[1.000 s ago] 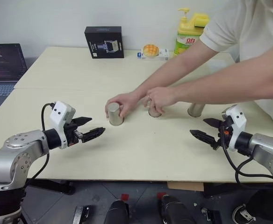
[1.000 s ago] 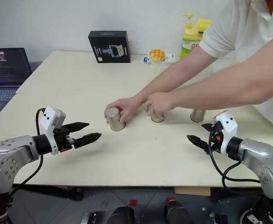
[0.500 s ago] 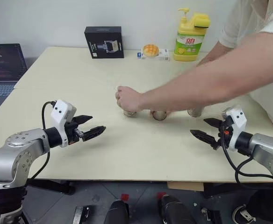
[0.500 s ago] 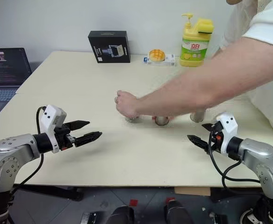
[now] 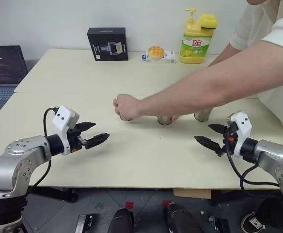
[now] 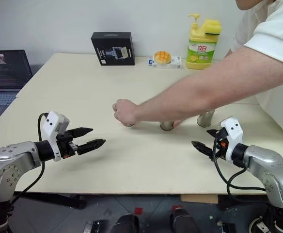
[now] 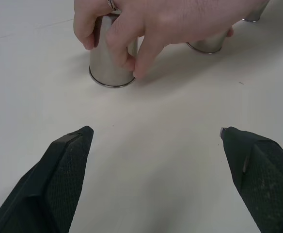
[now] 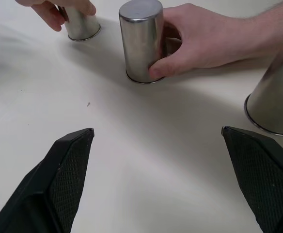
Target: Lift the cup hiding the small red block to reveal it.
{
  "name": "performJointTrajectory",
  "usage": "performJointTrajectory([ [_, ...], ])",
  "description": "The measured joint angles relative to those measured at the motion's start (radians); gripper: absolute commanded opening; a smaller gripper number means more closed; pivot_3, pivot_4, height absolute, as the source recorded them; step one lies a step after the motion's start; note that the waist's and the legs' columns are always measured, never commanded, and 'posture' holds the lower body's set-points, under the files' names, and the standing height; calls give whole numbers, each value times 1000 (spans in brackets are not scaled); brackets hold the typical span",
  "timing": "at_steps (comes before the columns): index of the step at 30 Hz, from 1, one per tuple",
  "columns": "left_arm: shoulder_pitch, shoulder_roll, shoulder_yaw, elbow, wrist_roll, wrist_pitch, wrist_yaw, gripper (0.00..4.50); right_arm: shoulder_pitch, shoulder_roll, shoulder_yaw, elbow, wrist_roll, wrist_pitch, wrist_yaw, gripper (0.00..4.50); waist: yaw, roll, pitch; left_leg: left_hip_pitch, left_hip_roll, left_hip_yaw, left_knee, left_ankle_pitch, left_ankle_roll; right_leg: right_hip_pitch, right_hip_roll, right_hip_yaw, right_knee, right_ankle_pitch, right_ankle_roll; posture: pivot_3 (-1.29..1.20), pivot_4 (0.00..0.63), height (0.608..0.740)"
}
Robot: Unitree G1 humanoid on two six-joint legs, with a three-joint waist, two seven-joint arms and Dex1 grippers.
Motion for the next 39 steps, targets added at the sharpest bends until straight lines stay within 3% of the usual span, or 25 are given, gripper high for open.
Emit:
performJointTrajectory([
  [9, 10, 2, 1, -11, -3, 0, 0, 4479, -10, 22, 18, 14, -13, -10, -8, 4500, 0, 0, 0, 0, 0, 0, 0, 0, 0, 0, 0, 0, 0, 0, 0, 0, 150, 740],
  [16, 55, 11, -4, -125, -56, 18, -42, 4479, -25, 102, 132, 56, -111, -107, -25, 4500, -1, -1, 0, 1, 1, 0, 0, 0, 0, 0, 0, 0, 0, 0, 0, 0, 150, 740],
  [22, 46, -28, -58, -206, -49, -47, -35, 4479, -223, 349, 303, 378, -297, -307, -126, 4500, -16, 0, 0, 1, 0, 1, 1, 1, 0, 0, 0, 1, 1, 3, 1, 0, 150, 740],
  [29, 41, -60, -93, -205, -31, -68, 0, 4479, -439, 505, 310, 806, -411, -538, -202, 4500, -24, 1, 0, 0, 0, 1, 1, 1, 0, 0, 0, 1, 0, 6, -4, 0, 150, 740],
  [36, 54, -59, -98, -203, 1, -89, 5, 4479, -564, 572, 277, 1024, -437, -666, -203, 4500, -26, 1, 0, 0, 0, 0, 0, 0, 0, 0, 0, 0, 0, 6, -4, 0, 150, 740],
  [37, 56, -59, -99, -203, 6, -92, 4, 4500, -571, 579, 271, 1048, -440, -683, -204, 4105, -26, 1, 0, 0, 0, 0, 0, 0, 0, 0, 0, 0, 0, 6, -4, 0, 150, 740],
  [39, 58, -59, -99, -203, 11, -93, 4, 4500, -575, 588, 268, 1078, -443, -709, -204, 3762, -26, 1, 1, 0, 0, 0, 0, 0, 0, 0, 0, 0, 0, 6, -4, 0, 150, 740],
])
